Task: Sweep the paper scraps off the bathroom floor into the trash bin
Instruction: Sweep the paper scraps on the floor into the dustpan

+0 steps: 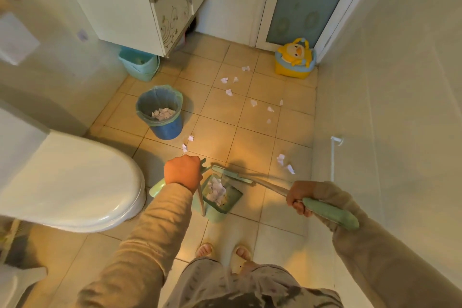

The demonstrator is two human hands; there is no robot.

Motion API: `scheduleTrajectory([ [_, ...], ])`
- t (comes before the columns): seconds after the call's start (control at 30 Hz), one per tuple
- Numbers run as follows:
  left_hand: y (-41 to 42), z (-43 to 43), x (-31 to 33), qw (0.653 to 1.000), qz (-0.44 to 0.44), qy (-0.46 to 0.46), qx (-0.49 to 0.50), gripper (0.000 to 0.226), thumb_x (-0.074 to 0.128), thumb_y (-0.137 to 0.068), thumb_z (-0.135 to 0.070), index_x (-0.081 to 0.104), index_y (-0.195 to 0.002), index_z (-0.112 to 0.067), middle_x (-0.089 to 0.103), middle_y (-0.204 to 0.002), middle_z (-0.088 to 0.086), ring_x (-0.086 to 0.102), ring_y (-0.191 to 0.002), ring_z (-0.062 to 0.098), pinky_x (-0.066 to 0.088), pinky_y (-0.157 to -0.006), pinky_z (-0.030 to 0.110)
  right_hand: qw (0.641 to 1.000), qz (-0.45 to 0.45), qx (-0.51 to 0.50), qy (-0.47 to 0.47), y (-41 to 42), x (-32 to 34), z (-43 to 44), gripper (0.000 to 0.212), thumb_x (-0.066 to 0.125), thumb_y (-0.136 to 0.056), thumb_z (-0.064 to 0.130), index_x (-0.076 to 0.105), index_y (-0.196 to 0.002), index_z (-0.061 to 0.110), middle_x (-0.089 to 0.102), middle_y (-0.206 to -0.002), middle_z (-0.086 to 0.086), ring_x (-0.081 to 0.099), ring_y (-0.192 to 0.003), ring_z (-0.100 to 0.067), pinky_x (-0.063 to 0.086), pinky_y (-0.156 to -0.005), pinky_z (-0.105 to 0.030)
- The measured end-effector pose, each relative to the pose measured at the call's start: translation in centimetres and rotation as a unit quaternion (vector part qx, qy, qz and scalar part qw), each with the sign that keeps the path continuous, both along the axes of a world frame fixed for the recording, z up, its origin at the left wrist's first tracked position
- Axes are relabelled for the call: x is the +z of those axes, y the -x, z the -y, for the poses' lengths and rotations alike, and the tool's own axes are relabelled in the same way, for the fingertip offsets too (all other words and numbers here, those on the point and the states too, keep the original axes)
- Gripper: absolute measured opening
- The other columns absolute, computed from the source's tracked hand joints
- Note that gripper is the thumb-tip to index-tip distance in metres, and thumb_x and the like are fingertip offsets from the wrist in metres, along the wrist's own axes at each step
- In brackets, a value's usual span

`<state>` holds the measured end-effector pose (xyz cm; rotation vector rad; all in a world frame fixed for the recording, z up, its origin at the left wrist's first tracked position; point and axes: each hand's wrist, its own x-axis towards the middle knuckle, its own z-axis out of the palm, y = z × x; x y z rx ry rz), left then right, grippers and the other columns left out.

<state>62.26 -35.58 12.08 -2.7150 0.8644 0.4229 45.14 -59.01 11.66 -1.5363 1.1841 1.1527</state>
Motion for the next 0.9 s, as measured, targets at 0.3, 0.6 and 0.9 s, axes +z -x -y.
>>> scheduleTrajectory([
  [0.3, -1.0, -4.2, 0.0, 0.99, -0.032, 0.036, 0.129, 0.034, 0.059, -0.086, -0.047, 0.063, -0.107, -0.02, 0.069, -0.101, 0.005, 0.065, -0.093, 0.026, 0.052, -0.079, 0.033, 0.998, 0.047, 0.05, 0.01, -7.8, -0.3, 2.7, 0.02, 0.047, -0.087, 0.0, 0.047, -0.091, 0.02, 0.044, -0.042, -0.006, 0.041, -0.034, -0.012, 0.035, -0.036, -0.012],
  [0.6, -1.2, -1.9, -0.1, 0.965, -0.012, 0.022, 0.262, 0.039, 0.059, -0.082, -0.057, 0.063, -0.105, -0.027, 0.07, -0.098, 0.001, 0.067, -0.091, 0.025, 0.053, -0.076, 0.031, 0.985, 0.117, 0.102, -0.078, -16.3, 1.9, 9.1, 0.027, 0.043, -0.089, -0.002, 0.041, -0.064, 0.009, 0.043, -0.044, -0.004, 0.039, -0.037, -0.012, 0.031, -0.039, -0.015],
  [0.9, -0.4, 1.9, 0.5, 0.93, 0.008, 0.018, 0.368, 0.037, 0.061, -0.083, -0.051, 0.067, -0.106, -0.022, 0.071, -0.096, 0.002, 0.068, -0.087, 0.023, 0.057, -0.08, 0.033, 0.952, 0.142, 0.272, -0.026, -26.5, 0.8, 12.3, 0.02, 0.051, -0.082, 0.004, 0.047, -0.063, 0.007, 0.049, -0.045, -0.005, 0.04, -0.05, -0.019, 0.036, -0.043, -0.022],
])
